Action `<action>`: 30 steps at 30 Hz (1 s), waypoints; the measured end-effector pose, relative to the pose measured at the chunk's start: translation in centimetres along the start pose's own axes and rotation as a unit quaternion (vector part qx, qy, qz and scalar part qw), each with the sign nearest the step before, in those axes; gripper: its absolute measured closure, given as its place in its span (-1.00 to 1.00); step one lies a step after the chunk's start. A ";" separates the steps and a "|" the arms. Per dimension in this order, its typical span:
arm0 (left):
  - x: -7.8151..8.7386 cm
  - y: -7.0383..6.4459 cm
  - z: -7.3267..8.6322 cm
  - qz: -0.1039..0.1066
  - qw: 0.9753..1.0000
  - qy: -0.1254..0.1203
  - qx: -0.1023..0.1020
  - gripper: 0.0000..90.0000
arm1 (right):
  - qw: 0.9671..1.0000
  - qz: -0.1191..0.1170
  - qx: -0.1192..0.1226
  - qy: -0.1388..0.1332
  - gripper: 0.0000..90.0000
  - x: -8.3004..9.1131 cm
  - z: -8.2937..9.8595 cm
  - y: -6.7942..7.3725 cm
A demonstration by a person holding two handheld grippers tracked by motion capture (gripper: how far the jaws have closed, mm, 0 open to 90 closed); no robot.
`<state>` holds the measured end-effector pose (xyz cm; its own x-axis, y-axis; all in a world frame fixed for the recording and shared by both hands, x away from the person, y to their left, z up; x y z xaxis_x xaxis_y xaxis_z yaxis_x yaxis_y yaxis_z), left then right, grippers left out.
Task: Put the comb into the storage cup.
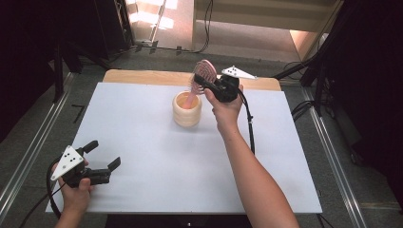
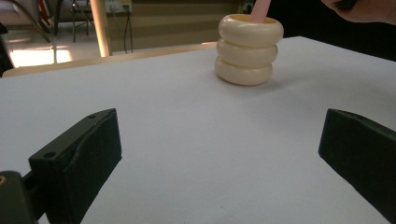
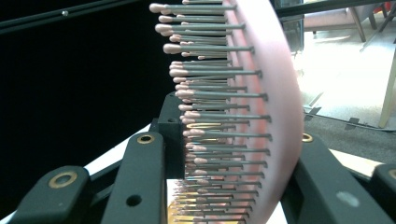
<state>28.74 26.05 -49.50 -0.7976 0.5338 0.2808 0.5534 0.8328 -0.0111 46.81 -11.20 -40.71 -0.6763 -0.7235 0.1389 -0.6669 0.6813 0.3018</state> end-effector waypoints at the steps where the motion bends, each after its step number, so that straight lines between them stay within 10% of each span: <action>1: 0.0 0.0 0.0 0.000 1.000 0.000 0.001 -1.00 | 1.000 0.001 0.000 0.002 0.39 -0.1 0.1 0.0; 30: 0.0 0.0 0.0 0.001 1.000 0.001 0.001 -1.00 | 0.999 0.006 -0.020 0.028 0.39 -1.4 3.0 -0.7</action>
<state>28.75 26.04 -49.54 -0.7961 0.5353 0.2823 0.5544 0.8321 -0.0143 47.26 -10.35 -43.98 -0.6643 -0.7217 0.1942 -0.6459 0.6851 0.3368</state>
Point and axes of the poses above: each handheld gripper's, and its own axes: x roughly backward along the jaws, z roughly out of its underside, y roughly to its left, the point moved 5 cm from there along -x, roughly forward along the jaws, and after that the axes turned 4 degrees about -z, right-handed, at the moved point
